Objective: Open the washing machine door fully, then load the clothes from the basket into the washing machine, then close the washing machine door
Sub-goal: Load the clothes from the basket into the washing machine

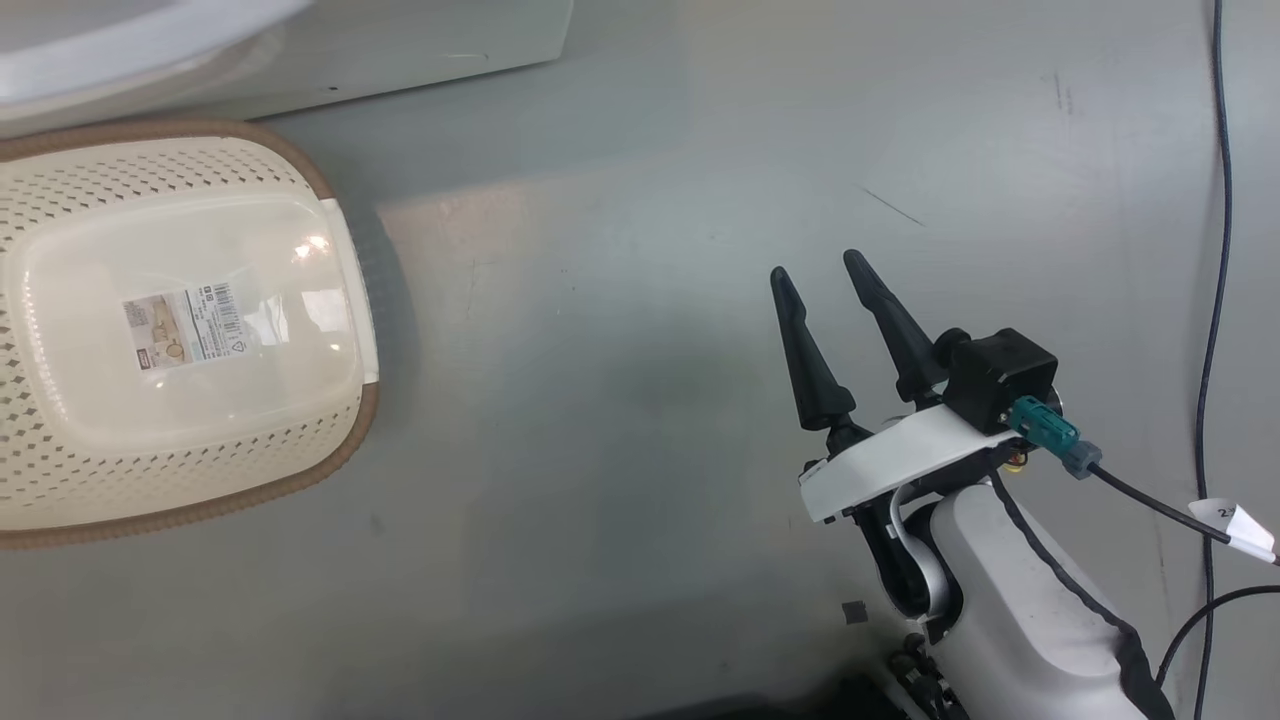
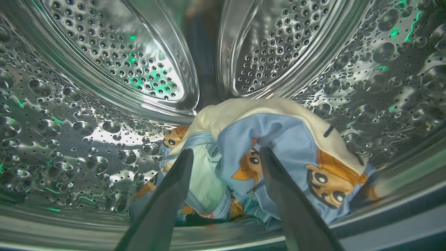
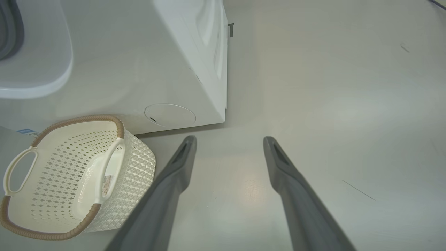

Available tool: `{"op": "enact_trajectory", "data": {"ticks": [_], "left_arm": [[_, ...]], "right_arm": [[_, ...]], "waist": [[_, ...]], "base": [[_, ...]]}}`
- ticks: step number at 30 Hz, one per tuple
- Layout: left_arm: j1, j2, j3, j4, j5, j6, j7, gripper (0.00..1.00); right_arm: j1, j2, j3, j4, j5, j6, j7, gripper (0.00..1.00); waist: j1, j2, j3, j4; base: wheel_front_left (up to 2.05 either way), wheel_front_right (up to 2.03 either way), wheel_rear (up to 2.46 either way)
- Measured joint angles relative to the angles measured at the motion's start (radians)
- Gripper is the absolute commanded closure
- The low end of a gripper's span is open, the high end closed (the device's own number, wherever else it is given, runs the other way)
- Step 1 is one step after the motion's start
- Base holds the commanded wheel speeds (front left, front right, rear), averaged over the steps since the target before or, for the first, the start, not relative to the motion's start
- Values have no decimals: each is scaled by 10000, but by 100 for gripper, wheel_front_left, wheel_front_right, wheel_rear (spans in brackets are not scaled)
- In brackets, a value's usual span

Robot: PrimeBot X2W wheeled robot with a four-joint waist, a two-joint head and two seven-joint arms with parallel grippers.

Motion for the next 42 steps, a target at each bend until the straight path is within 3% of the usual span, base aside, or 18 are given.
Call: {"op": "enact_trajectory", "data": {"ticks": [23,36,42], "left_arm": [[2723,-800,-253,299,-433,0,-2353,0],[4932,-1081,82,25,-449,15,-2594,0],[5916,-1321,713,-1055,-414,240,-2585,0]], "right_arm": [[158,-2,-694,591,-192,215,0,0],[743,0,-1049,1016,-280,481,0,0],[1199,2,-1294,1262,-368,550,2,0]], "waist": [[0,0,-1665,481],[-1,0,-3014,735],[-1,0,-3767,837]], "base": [[0,0,0],[0,0,0],[0,0,0]]}}
